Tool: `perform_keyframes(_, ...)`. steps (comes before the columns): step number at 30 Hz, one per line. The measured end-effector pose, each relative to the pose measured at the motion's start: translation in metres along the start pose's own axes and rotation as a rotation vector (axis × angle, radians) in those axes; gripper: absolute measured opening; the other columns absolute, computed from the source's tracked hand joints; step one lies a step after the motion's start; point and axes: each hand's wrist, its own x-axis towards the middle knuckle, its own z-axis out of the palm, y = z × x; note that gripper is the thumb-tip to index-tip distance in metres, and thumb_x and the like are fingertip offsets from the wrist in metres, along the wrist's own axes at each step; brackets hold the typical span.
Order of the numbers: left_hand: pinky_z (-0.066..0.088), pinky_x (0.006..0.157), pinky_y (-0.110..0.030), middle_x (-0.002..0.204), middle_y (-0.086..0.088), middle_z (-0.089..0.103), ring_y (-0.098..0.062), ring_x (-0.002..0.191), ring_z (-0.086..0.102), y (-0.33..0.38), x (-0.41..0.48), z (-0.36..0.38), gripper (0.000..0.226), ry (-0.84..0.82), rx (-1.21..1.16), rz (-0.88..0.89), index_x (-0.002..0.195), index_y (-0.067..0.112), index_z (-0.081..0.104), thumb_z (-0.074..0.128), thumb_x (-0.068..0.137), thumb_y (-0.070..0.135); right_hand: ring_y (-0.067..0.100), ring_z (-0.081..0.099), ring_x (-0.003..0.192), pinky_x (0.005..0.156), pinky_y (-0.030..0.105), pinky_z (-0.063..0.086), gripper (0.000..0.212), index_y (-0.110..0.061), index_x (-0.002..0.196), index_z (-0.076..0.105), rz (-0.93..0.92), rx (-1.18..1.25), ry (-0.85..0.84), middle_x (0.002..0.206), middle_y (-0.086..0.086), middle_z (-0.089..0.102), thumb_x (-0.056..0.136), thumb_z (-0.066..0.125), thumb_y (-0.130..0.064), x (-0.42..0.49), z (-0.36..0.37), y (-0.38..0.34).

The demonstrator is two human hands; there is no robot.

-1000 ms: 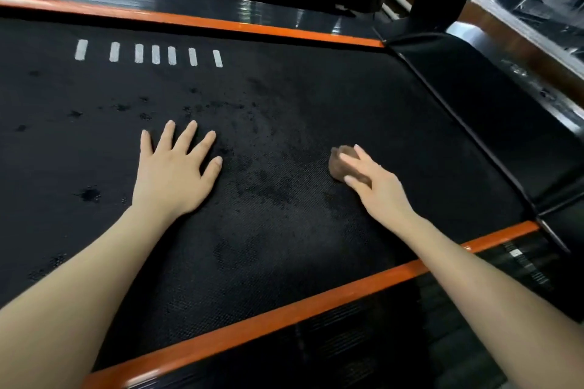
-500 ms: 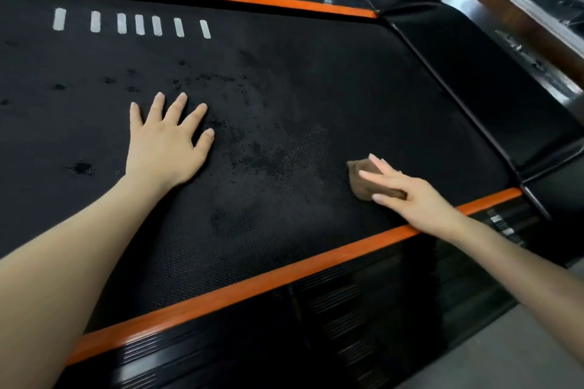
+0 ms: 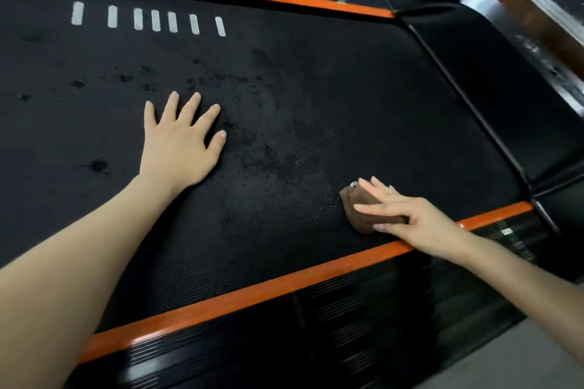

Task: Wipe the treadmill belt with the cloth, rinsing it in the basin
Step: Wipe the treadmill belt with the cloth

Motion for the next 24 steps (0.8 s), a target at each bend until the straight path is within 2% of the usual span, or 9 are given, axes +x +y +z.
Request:
perform_keyframes(2,0.006,0.113,-0.059,0.154,-0.01,0.028,-0.036,0.143,0.015,0.001,0.0,0.0,0.068,-0.004,0.001,-0.003,0.145,0.026,0.035,0.012,0.089,0.057,0.004,0.014,0.143,0.12,0.041,0.006,0.05,-0.042,0.121,0.056,-0.109,-0.036,-0.008,0.147,-0.02,0.029,0.085,0.064,-0.009,0.016,0.028,-0.014)
perform_keyframes(5,0.007,0.113,-0.059,0.153,-0.009,0.029,-0.036,0.143,0.017,0.0,0.0,-0.003,0.071,-0.017,0.0,0.005,0.145,0.026,0.036,0.009,0.087,0.058,0.011,0.014,0.144,0.119,0.034,0.003,0.046,-0.026,0.127,0.055,-0.351,-0.078,-0.125,0.147,-0.013,0.029,0.084,0.065,-0.014,0.05,0.068,-0.051)
perform_keyframes(9,0.006,0.114,-0.056,0.154,-0.008,0.027,-0.035,0.143,0.015,-0.001,0.001,-0.004,0.074,-0.022,0.003,0.005,0.146,0.027,0.034,0.005,0.086,0.059,0.005,0.016,0.143,0.119,0.035,0.0,0.051,-0.025,0.128,0.053,-0.359,-0.017,-0.234,0.147,-0.012,0.031,0.084,0.066,-0.004,0.076,0.054,-0.049)
perform_keyframes(11,0.004,0.114,-0.055,0.155,-0.007,0.026,-0.034,0.144,0.014,0.0,-0.001,-0.004,0.074,-0.034,0.008,0.005,0.146,0.027,0.033,0.004,0.086,0.059,0.005,0.017,0.142,0.12,0.038,-0.002,0.053,-0.028,0.127,0.053,-0.324,0.022,-0.162,0.147,-0.013,0.03,0.084,0.064,0.0,0.096,0.049,-0.046)
perform_keyframes(13,0.002,0.114,-0.054,0.156,-0.005,0.023,-0.032,0.145,0.011,0.0,-0.001,-0.005,0.073,-0.05,0.006,-0.003,0.147,0.029,0.03,0.004,0.087,0.059,0.009,0.017,0.143,0.119,0.04,-0.002,0.052,-0.03,0.127,0.05,-0.257,0.03,-0.019,0.147,-0.013,0.027,0.086,0.062,-0.001,0.135,0.041,-0.049)
perform_keyframes(16,0.0,0.116,-0.049,0.157,0.0,0.02,-0.027,0.146,0.007,0.0,0.005,-0.01,0.058,-0.09,-0.043,-0.037,0.147,0.032,0.03,0.021,0.095,0.056,0.017,0.017,0.143,0.118,0.043,-0.002,0.046,-0.028,0.131,0.051,-0.163,-0.014,0.141,0.152,-0.003,0.028,0.09,0.059,-0.008,0.203,0.018,-0.051)
perform_keyframes(19,0.012,0.115,-0.046,0.15,-0.004,0.036,-0.029,0.141,0.026,-0.012,0.017,-0.019,0.054,0.0,-0.101,-0.052,0.139,0.025,0.045,0.029,0.094,0.051,0.018,0.018,0.144,0.118,0.042,-0.002,0.041,-0.025,0.131,0.053,-0.13,-0.024,0.224,0.153,-0.002,0.028,0.092,0.058,-0.013,0.252,0.012,-0.051)
perform_keyframes(21,0.013,0.114,-0.05,0.149,-0.01,0.038,-0.035,0.139,0.028,-0.026,0.03,-0.024,0.052,0.063,-0.041,-0.065,0.138,0.021,0.048,0.033,0.095,0.047,0.017,0.018,0.143,0.117,0.041,-0.003,0.04,-0.028,0.131,0.053,-0.124,-0.022,0.274,0.153,-0.004,0.029,0.093,0.057,-0.015,0.267,0.014,-0.052)
perform_keyframes(24,0.003,0.114,-0.053,0.157,-0.006,0.02,-0.036,0.144,0.012,-0.046,0.053,-0.025,0.054,-0.036,0.088,-0.126,0.147,0.028,0.031,0.027,0.097,0.05,0.015,0.022,0.142,0.117,0.039,-0.006,0.038,-0.032,0.13,0.054,-0.122,-0.021,0.318,0.153,-0.006,0.029,0.094,0.056,-0.018,0.282,0.012,-0.053)
